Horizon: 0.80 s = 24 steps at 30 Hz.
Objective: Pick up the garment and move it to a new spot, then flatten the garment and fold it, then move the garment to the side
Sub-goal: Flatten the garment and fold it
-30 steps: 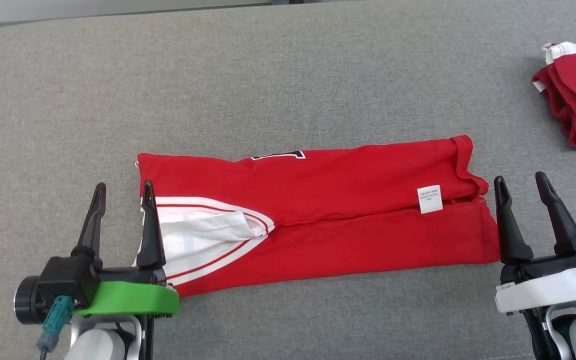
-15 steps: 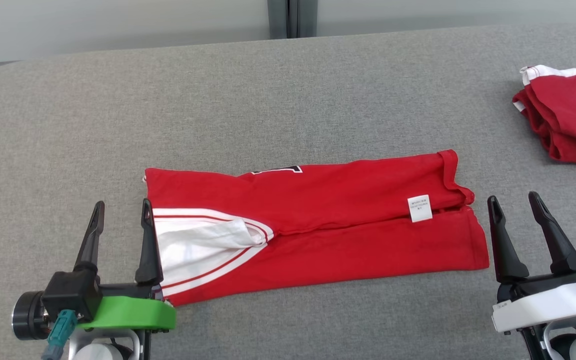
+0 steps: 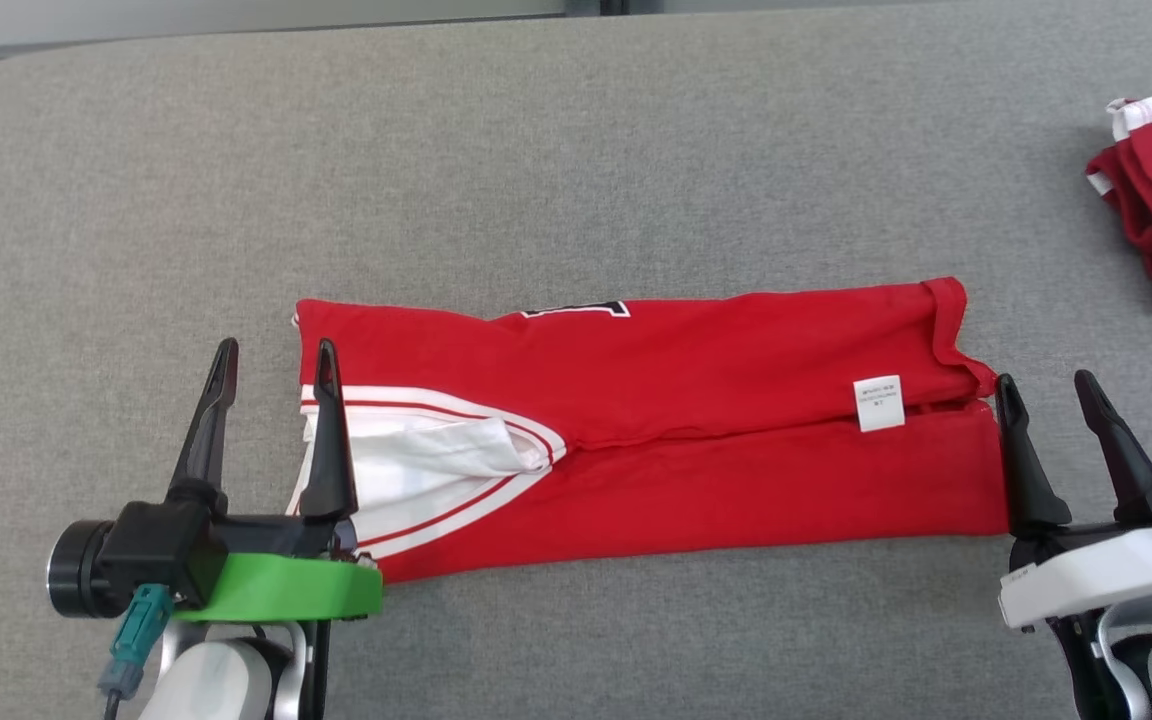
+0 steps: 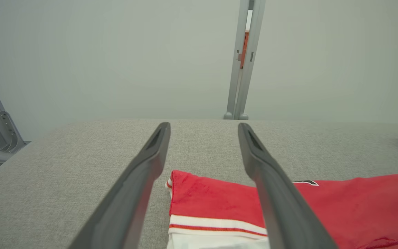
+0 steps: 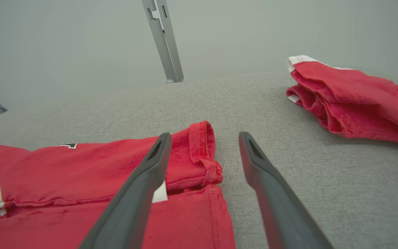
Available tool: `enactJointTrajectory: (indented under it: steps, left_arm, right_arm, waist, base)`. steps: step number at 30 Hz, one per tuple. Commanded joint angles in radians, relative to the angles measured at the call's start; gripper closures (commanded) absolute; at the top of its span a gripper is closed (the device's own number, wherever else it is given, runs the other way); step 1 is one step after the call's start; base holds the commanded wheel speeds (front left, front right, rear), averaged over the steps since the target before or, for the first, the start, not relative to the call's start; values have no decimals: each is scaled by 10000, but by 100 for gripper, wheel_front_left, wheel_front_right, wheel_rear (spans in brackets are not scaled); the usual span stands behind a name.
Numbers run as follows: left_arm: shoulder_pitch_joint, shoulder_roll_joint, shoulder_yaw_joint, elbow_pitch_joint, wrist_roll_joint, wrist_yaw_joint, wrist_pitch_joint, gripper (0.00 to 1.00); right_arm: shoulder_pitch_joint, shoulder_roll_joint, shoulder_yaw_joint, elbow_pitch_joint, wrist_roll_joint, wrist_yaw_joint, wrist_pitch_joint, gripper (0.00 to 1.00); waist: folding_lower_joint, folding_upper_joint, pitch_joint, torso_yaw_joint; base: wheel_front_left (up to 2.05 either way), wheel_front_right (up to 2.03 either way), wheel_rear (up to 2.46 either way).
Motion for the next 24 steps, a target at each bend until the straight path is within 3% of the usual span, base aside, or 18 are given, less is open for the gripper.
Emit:
enactJointTrajectory:
  steps: [1, 12, 13, 14, 15, 24]
  left_arm:
    - [-261, -69, 17, 16, 132, -83, -47, 0]
    - [-682, -600, 238, 170, 579, -598, -46, 0]
    - [-678, -616, 272, 185, 616, -626, -46, 0]
    - [-669, -623, 308, 196, 657, -648, -46, 0]
    - [-654, -647, 342, 208, 680, -698, -46, 0]
    - [-335, -774, 696, 285, 803, -855, -40, 0]
  right_arm:
    - [-330, -84, 17, 313, 109, 0, -91, 0]
    - [-1608, -414, 942, 3752, 958, 0, -411, 0]
    - [-1601, -416, 1193, 3970, 1130, 0, -349, 51]
    - [-1589, -438, 1358, 4060, 1205, 2, -333, 70]
    - [-1570, -436, 1556, 4116, 1407, 3, -314, 100]
    - [-1491, -1069, 1716, 3609, 2273, -8, -1012, 100]
  waist:
    - [1, 0, 631, 371]
    - [1, 0, 1043, 661]
    - [1, 0, 1030, 664]
    - [1, 0, 1018, 657]
    - [1, 0, 1002, 643]
    - [1, 0, 652, 279]
  base:
    - [0, 0, 0]
    - [0, 0, 0]
    - [0, 0, 0]
    - [0, 0, 0]
    - [0, 0, 0]
    - [0, 0, 0]
